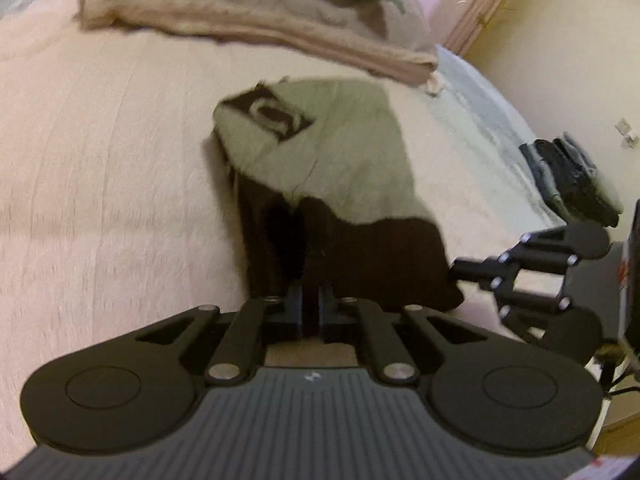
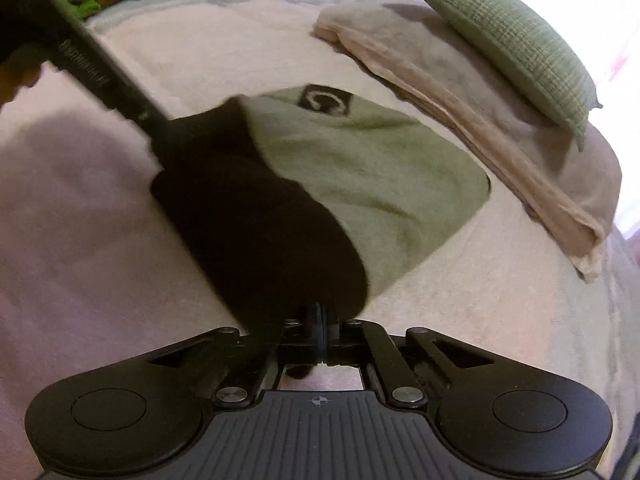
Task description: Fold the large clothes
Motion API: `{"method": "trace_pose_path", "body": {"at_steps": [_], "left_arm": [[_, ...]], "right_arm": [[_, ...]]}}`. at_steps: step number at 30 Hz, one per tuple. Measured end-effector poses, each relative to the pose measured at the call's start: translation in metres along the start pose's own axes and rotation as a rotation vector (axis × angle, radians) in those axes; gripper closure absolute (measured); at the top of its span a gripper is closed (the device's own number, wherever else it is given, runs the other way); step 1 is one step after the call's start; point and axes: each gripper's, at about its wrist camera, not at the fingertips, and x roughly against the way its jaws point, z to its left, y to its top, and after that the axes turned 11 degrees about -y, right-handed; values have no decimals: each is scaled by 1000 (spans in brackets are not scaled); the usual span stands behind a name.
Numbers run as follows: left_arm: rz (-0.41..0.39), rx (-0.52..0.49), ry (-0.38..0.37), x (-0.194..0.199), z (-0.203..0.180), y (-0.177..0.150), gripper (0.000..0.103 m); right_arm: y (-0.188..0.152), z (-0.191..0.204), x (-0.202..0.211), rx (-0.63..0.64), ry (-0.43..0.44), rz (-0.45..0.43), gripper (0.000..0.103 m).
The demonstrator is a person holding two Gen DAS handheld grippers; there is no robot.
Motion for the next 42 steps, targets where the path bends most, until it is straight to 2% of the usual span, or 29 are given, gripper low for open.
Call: {"method": "trace_pose_path", "body": {"at_steps": [2,4,7,9,11,13,15,16,20,21,22,24,27,29,32,33,36,37,38,40,42], "left_arm": [[22,33,40,-13,8,-9,98],[43,28,77,-27,9,-10,97],[60,0,96,-31,1,-3,97],[58,22,81,-22,0,0,94],[45,66,65,-8,1,4,88],[22,121,36,4,4,11,81],[-9,177,12,13,8,19,70],[-21,199,1,14,10,23,68],[-46,284,-57,0,21,38,69],[-56,294,-72,-3,23,40,72],[-65,301,-88,-6,24,42,78],[-78,308,-107,-11,23,42,100],[-91,270,-32,-13,23,31,100],[-47,247,59,-23,30,18,98],[-39,253,81,-27,34,12,96],[-50,252,82,-23,29,14,93],[-106,313,105,0,12,14,72],[-134,351,86,10,7,10,71],[-152,401,62,18,4,4,69],[-185,542,2,27,3,-13,49],[-212,673,-55,22,5,-34,44]], "right_arm": [[-6,-2,-11,-56,18,43,103],[-7,-14,-19,-168,35,97,103],[-5,-48,-26,-442,98,197,103],[-9,-75,-27,-675,152,216,103],[-13,-93,-31,-842,170,232,93],[-19,-100,-38,-950,191,255,75],[-25,-102,-45,-1040,220,280,74],[-27,-102,-49,-1080,231,291,73],[-45,-108,-52,-1248,286,321,70],[-49,-108,-52,-1278,298,327,68],[-52,-109,-52,-1296,309,327,68],[-53,-111,-54,-1297,313,320,68],[-47,-106,-57,-1221,274,322,68],[-45,-99,-66,-1153,260,328,68],[-40,-102,-66,-1131,263,334,67],[-40,-105,-62,-1129,256,330,66],[-48,-114,-44,-1144,233,324,65],[-52,-117,-38,-1154,237,324,64],[-58,-119,-32,-1159,238,324,64],[-69,-123,-17,-1165,229,325,63],[-77,-128,-7,-1175,220,330,62]]}}
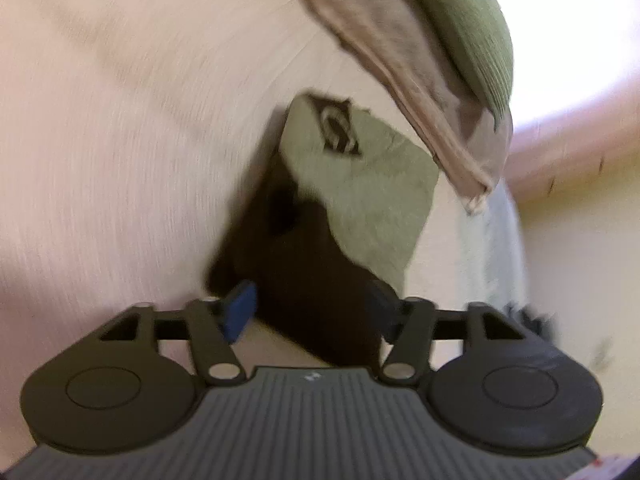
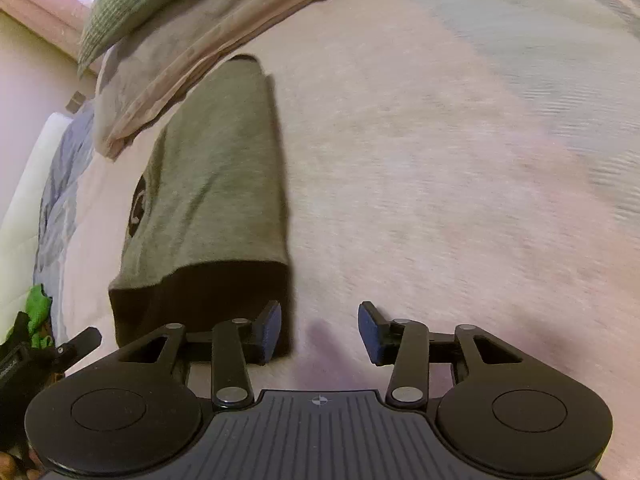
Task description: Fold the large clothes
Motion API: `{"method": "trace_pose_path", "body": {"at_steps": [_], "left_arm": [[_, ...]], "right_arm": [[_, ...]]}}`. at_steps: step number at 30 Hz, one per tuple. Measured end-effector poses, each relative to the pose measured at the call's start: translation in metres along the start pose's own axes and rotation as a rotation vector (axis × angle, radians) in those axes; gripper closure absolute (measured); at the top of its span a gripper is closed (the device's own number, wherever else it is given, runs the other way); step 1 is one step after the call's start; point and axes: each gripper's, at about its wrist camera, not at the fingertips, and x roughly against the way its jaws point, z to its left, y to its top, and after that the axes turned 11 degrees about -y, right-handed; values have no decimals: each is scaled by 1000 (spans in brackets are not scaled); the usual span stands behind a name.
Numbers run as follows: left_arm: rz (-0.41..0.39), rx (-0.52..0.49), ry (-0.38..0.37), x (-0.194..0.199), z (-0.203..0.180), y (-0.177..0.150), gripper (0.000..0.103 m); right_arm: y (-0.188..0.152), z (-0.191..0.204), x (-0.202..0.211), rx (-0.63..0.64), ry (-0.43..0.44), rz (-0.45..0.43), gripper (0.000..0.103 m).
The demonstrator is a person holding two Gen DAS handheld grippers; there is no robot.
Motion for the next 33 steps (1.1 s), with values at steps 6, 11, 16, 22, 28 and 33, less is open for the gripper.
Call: {"method": "trace_pose_path", "body": {"at_steps": [6,11,16,22,28,33], "left_arm": [[-113,308,-82,-35,46,-30,43],[-236,342,-114,-58,53,-41,43],[-245,291,-89,-73,47,-33,87],[-165,62,-30,-21,14,-6,90],[-72,-74,111,62,22,36,91],[0,-144,238,112,55,80,91]], "right_arm": [[2,-33,17,-38,-49,-4,61],[12,-55,19,-48,-60,-12,61],[27,-66,13,-23,-79,-20,61],[57,-77,17,76,-124,-44,61],[66,-66,18,164,-119,-24,61],[61,-33,8,285,-38,42,61]]}}
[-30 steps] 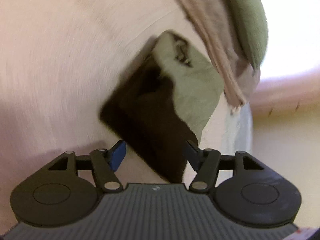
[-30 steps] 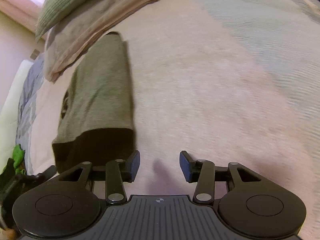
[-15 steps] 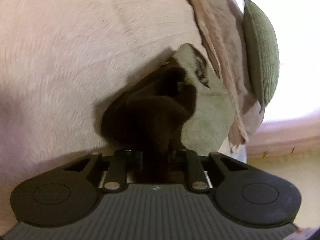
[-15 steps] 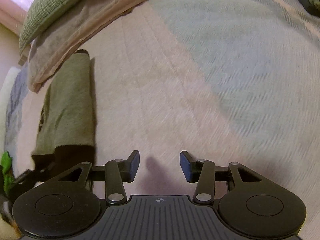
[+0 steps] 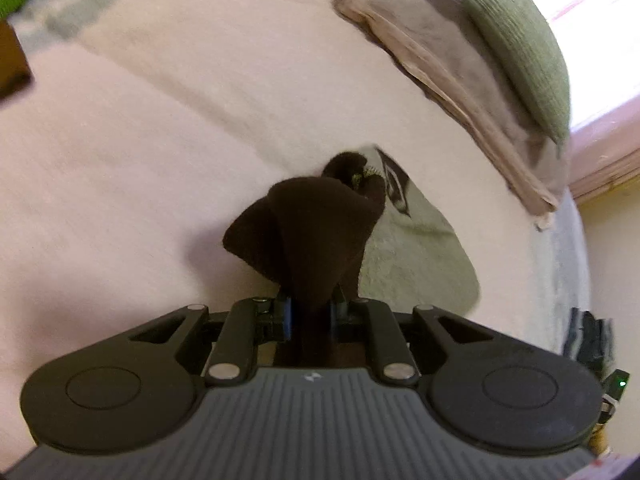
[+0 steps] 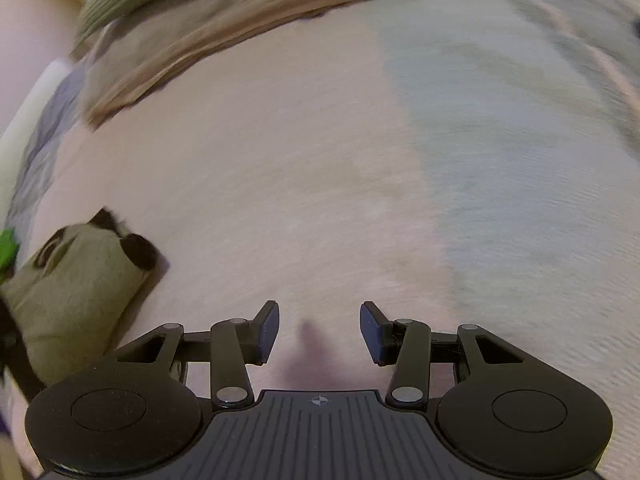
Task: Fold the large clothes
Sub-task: 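Press the folded sweatshirt flat with both grippers and release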
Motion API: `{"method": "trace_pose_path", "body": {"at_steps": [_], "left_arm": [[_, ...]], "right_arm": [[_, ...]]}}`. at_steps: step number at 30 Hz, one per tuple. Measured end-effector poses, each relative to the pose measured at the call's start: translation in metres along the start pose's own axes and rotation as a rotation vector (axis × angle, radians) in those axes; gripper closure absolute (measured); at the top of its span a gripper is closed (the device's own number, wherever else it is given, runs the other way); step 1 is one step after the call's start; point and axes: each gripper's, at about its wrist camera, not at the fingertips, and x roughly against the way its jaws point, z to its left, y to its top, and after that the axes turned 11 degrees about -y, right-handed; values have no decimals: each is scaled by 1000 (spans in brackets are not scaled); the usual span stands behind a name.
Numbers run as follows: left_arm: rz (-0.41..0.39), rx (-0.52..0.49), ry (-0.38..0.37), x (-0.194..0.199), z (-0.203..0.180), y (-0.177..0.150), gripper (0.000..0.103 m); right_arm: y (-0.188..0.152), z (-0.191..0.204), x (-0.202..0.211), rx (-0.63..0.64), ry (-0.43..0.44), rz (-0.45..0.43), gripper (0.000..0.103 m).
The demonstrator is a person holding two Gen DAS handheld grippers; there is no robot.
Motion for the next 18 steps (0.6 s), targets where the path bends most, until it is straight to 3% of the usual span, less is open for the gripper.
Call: {"method": "trace_pose_path", "body": {"at_steps": [4,7,9,11,14,17,18], "left_arm": [[19,-30,0,-12,18,17,89],[10,-13,32,-22,25,3,83],[-41,44,36,-11,28,-14,78],[-108,108,57,6,25,-32,74],[-191,119,115,27,9,-54,73],[-248,55,145,38,-25,-79,76],[-269,19,159,38,-38,-86,83]], "right_arm": [[12,39,-19,148,68,48,61],[29,74,-28,267,89,57,61],[41,94,-28,335,86,46,61],[51,110,-23,402,120,14,61],[51,129,-16,489,160,-71,61],[35,151,-12,587,197,-171,61],[27,162,-10,636,222,-201,61]]}}
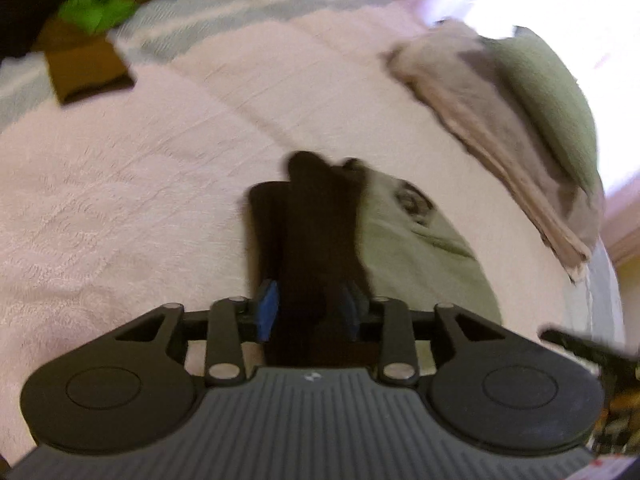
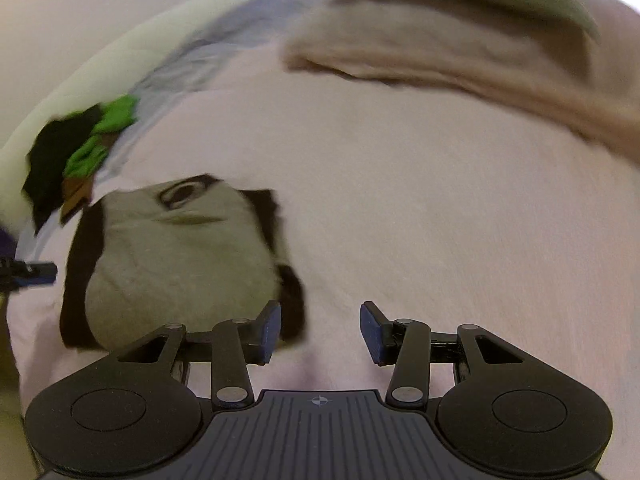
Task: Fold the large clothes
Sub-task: 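Press the folded sweatshirt flat with both grippers and release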
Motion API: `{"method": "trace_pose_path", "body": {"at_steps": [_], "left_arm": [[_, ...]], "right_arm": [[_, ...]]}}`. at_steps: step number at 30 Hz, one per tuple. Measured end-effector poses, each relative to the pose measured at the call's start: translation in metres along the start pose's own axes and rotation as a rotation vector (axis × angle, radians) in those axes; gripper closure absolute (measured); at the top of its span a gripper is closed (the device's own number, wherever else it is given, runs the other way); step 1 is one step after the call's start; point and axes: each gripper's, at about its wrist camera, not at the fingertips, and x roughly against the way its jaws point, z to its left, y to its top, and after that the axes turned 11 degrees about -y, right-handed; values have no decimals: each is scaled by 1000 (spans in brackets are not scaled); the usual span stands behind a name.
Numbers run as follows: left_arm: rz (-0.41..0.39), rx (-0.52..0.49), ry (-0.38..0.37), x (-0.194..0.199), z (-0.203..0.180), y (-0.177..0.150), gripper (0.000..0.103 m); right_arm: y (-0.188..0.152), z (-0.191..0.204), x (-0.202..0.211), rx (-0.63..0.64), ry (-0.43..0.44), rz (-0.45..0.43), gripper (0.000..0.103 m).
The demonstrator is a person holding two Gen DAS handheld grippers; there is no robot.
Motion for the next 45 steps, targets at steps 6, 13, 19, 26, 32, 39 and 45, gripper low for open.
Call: {"method": "trace_pose_path", "body": {"at_steps": [6,13,19,26,32,39,45], "left_arm": [[-18,-193,77,-33,-37,-38,88],[-24,-162,180,-46,-15,-30,91],[-111,-210,128,-36,-28,22,90],[-39,-327,154,-118,-16,46,87],[-4,-305,145,-144,13,48,86],[-21,-170,192,-97,-1,74,89],[-9,-110,165,-54,-37,38,86]], "right_arm": [[-13,56,-45,233,52,-63,78],[-4,40,-74,202,-26,59,81],[62,68,-74,183,111,-68,81],[66,144,-151,382,52,-99,81],[64,111,-174,295,-7,-100,81],[83,72,-118,111,-17,-73,81],[51,90,-63,220,55,-39,81]]}}
